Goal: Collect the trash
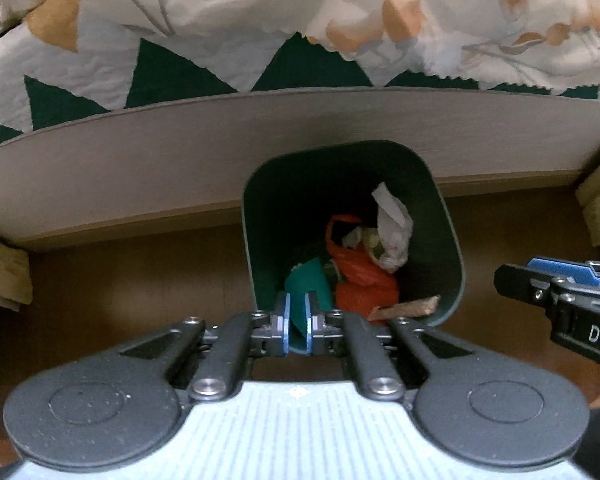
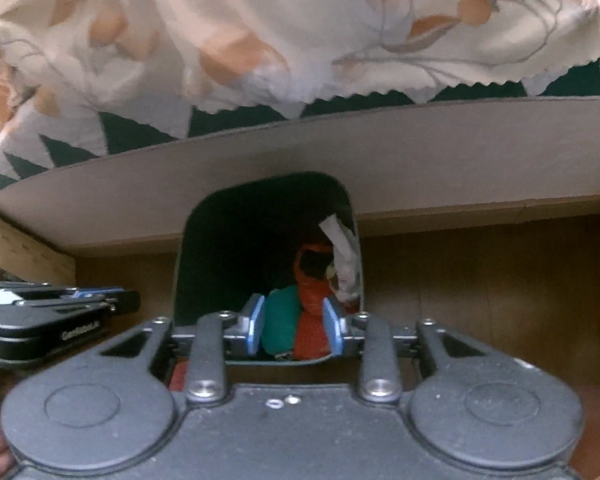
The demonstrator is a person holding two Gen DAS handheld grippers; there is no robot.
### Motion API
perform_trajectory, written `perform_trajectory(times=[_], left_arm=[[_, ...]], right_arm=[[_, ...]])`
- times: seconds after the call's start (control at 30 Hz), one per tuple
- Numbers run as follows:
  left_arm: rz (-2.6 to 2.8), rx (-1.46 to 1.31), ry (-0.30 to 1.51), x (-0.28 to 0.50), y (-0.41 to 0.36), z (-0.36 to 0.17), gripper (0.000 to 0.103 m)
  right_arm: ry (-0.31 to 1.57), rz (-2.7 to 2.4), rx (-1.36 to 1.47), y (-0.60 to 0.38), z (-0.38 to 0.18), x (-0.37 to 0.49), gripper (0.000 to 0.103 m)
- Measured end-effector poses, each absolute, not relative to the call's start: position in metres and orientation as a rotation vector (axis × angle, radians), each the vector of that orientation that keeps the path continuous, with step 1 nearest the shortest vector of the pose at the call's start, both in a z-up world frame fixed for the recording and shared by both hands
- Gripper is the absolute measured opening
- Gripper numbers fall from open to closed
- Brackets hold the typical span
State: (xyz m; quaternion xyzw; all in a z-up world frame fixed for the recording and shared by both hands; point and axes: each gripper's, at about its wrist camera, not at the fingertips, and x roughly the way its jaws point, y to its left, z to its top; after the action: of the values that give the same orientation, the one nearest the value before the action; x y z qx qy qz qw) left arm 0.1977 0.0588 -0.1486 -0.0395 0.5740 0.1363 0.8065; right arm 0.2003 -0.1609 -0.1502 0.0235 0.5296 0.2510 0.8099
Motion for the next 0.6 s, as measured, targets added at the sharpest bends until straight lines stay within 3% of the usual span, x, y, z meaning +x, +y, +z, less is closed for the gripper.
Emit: perform_trajectory(times=[0.1,0.17,0.23,0.3,0.4,0.5,0.57,0.6], left_arm=[[0.273,-0.091,1.208,0.184,0.057,-0.136,0.013],[0.262,-0.096,1.190,0.173,0.056,-0.128,0.027],[0.253,-0.097,1.160,0.162,0.055,-0.119,0.053],[0.244,-0.093,1.126,0.152,0.055,-0.110,0.065],[0.224,-0.075,1.088,0.141,0.052,-0.101,0.065],[0.209,-0.076,1.063,0.130,0.051,-0.094,0.073],[0.200,-0.079,1.044,0.124,0.050,-0.089,0.074],[0.193,-0.079,1.035,0.121,0.049,-0.086,0.074]], right_arm=[[1.095,0.544,0.042,-0.161,-0.136,0.184,0.036],[1.070,0.551,0.050,-0.163,-0.127,0.172,0.037],[1.041,0.552,0.040,-0.165,-0.118,0.161,0.042],[1.016,0.549,0.030,-0.166,-0.111,0.149,0.049],[0.971,0.548,0.029,-0.167,-0.102,0.136,0.060],[0.938,0.547,0.034,-0.170,-0.094,0.124,0.074],[0.915,0.543,0.045,-0.173,-0.089,0.116,0.088],[0.901,0.542,0.051,-0.174,-0.087,0.113,0.090]])
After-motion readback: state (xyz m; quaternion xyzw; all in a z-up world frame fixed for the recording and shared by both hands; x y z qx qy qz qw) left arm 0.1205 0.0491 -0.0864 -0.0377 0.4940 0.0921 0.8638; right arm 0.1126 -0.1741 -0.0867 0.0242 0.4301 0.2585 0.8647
